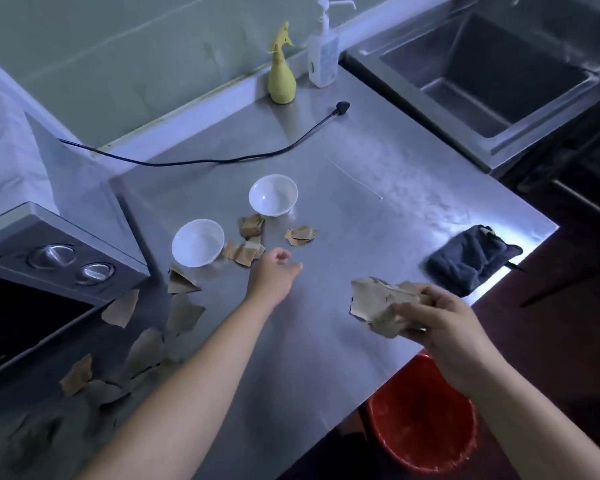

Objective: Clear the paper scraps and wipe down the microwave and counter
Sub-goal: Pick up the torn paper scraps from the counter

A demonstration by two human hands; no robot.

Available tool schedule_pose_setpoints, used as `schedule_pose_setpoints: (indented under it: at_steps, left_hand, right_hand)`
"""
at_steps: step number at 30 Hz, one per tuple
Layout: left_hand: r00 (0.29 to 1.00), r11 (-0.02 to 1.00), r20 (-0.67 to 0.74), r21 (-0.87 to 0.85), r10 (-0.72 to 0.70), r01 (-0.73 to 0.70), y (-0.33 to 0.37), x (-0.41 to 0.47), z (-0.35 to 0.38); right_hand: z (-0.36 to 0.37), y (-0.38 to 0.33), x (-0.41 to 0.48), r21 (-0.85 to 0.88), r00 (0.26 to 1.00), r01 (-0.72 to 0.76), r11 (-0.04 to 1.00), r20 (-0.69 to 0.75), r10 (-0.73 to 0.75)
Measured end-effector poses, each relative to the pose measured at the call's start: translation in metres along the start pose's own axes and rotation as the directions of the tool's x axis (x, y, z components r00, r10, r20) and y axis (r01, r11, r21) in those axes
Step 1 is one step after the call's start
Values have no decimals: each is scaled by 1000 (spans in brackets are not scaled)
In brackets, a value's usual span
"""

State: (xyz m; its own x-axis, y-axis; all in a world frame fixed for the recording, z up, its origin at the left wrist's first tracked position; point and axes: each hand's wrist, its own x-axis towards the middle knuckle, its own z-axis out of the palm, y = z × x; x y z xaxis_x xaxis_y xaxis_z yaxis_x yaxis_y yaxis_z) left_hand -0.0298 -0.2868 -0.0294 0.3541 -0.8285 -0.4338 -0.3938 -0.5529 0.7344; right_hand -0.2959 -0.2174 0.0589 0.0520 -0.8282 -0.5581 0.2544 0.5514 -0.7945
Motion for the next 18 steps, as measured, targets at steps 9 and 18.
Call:
schedule_pose_setpoints:
  at_steps: [9, 18]
  left_hand:
    - [990, 911, -73, 404, 118, -79, 36, 89, 41]
    - [992, 955, -63, 284, 109, -87, 22, 101, 46]
  right_hand:
    - [-9, 16, -6, 24, 983, 14, 1000, -182, -10]
    - [-13, 27, -4, 62, 967, -47, 997, -249, 61]
